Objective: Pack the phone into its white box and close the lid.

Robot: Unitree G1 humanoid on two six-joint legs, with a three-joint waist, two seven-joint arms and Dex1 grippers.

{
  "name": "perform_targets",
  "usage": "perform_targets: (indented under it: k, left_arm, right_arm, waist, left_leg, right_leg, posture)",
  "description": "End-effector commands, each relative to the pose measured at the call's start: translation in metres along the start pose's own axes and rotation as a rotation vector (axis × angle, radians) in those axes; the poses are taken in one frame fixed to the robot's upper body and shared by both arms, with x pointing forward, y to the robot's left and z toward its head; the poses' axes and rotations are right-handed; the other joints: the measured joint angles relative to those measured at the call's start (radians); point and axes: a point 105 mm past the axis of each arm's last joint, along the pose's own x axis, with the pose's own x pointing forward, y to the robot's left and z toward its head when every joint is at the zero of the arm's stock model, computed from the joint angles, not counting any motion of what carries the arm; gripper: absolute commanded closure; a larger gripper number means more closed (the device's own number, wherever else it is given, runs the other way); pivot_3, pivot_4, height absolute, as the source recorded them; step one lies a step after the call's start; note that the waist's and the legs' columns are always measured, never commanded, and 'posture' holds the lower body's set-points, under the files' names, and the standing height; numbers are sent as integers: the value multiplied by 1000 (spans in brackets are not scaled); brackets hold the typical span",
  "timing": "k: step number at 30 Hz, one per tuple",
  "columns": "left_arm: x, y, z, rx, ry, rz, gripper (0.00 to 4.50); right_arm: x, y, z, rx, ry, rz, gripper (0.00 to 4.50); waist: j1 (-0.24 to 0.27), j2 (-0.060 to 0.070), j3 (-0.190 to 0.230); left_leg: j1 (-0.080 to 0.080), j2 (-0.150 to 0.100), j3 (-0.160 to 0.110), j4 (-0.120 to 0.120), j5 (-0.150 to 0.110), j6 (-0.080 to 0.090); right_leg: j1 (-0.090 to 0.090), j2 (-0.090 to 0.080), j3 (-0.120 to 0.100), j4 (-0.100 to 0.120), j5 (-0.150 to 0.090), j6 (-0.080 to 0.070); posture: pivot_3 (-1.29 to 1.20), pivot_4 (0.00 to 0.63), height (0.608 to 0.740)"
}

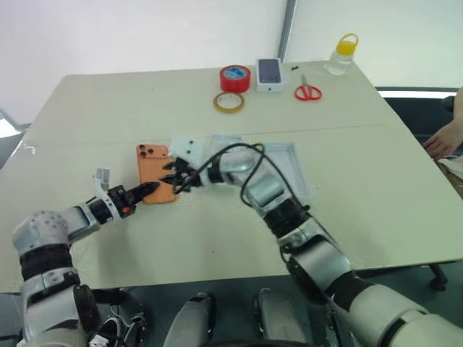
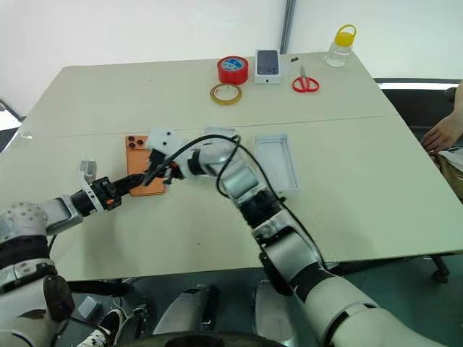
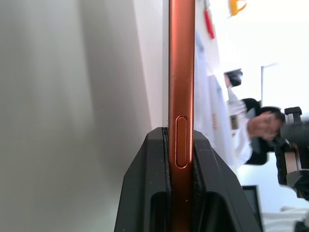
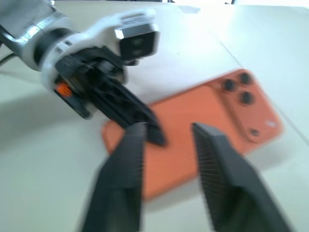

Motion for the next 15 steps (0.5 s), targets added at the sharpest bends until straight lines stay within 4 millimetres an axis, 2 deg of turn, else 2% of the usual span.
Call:
perform_targets:
  k: [1,3,5,7,9,13,15]
  left_arm:
    - [-5,-16,12,20,-94,-51,4500]
    - [-5,-17,12,-2,-125,-56,4500]
    - [-5,-19,11,-9,-152,-63,4500]
    - [-4,-21,9,8,-163,-60,4500]
    - [-3,-23,7,6,-166,-68,4500]
    - [-3,-24,5,15,-163,-58,4500]
    - [-4,-23,3,12,-159,-57,4500]
  right_arm:
    - [-15,3,0,-102,-5,24,1168]
    - [-22,2,-13,-160,50,33,182]
    - [-30,-1,-35,-198,135,38,182]
    - [-38,-13,-53,-199,193,-15,182]
    - [-43,-22,-58,-191,201,-57,182]
    - [-44,-21,-57,-181,182,-51,182]
    - [-45,-19,-60,-175,186,-48,703]
  waist:
    - [3,-1,0]
    - [0,-1,1]
    - [-4,-2,1]
    - [-5,-2,1]
    - [-5,-3,2]
    - [-4,-4,2]
    - [-3,-4,2]
  left_leg:
    - [0,0,0,0,0,0]
    - [0,0,0,0,0,0]
    - [-1,0,1,-1,0,0]
    - [-1,1,1,-1,0,0]
    - [-1,1,1,0,0,0]
    - [-1,1,2,0,1,-2]
    - [-1,1,2,0,1,-2]
  right_leg:
    - [0,0,0,0,0,0]
    - [1,0,0,0,0,0]
    - [1,0,1,0,0,0]
    - [1,0,1,0,0,0]
    - [1,0,1,0,0,0]
    - [2,0,1,0,0,0]
    - [2,0,1,0,0,0]
  posture:
    - [0,150,740]
    - [0,150,740]
    - [0,150,740]
    - [0,150,740]
    - [0,150,740]
    - [0,150,740]
    - [0,150,740]
